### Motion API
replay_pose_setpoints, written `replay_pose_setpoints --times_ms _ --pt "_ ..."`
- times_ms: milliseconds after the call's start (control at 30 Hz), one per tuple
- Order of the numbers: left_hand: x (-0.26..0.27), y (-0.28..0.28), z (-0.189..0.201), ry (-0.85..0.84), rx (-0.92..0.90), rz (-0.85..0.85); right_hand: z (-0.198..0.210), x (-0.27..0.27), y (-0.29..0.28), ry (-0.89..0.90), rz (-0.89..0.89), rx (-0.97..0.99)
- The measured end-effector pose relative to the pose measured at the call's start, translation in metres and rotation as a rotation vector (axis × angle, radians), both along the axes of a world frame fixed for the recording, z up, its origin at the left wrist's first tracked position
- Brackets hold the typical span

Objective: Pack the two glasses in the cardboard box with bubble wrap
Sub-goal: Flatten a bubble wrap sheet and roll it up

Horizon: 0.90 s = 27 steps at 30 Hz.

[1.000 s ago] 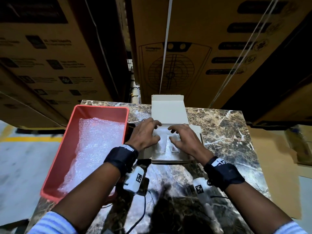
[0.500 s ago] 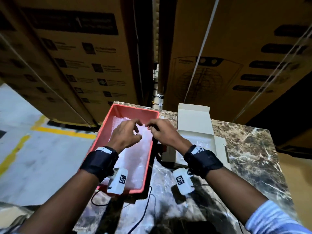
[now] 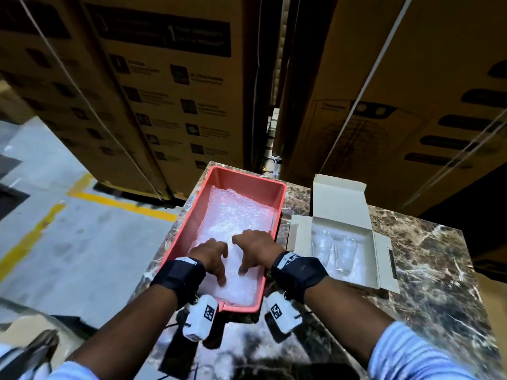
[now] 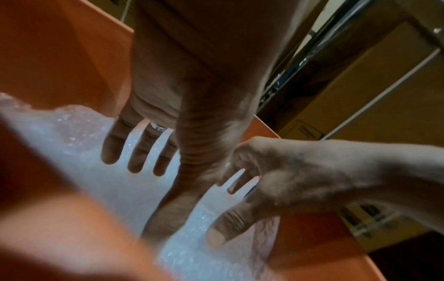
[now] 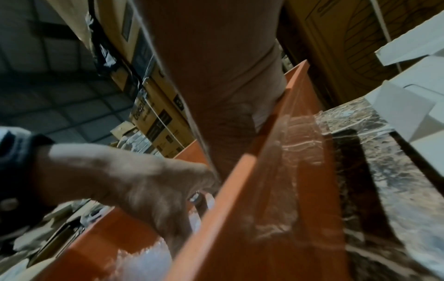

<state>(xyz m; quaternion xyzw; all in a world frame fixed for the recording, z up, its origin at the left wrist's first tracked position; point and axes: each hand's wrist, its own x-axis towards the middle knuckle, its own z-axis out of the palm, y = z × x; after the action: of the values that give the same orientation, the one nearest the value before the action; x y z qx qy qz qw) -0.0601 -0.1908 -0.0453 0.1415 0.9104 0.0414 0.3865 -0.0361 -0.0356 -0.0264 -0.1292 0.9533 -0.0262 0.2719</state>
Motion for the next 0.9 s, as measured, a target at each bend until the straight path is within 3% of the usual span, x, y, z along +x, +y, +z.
replay_pose_setpoints --times_ms 167,267,467,533,667,800,900 --pt "0.004 0.000 0.003 0.089 -0.029 -0.092 0.001 0.007 -0.006 0.110 0.032 0.068" --pt "0.006 -0.003 0.006 0.157 -0.040 -0.122 0.008 0.008 -0.003 0.114 -0.020 -0.035" --pt "-0.011 -0.008 0.045 0.127 0.100 -0.042 0.028 0.002 0.018 0.103 -0.143 -0.323" --pt "-0.022 -0.011 0.060 0.114 0.210 0.004 0.041 0.000 0.029 0.144 -0.228 -0.465" --pt "-0.034 -0.008 0.091 0.026 0.643 0.170 0.066 0.007 0.054 0.308 -0.389 -0.765" --pt "-0.032 0.004 0.118 0.064 0.913 0.303 0.082 0.020 0.082 0.486 -0.549 -0.985" --pt "-0.021 0.013 0.131 -0.110 1.038 0.388 0.081 0.031 0.106 0.593 -0.721 -1.083"
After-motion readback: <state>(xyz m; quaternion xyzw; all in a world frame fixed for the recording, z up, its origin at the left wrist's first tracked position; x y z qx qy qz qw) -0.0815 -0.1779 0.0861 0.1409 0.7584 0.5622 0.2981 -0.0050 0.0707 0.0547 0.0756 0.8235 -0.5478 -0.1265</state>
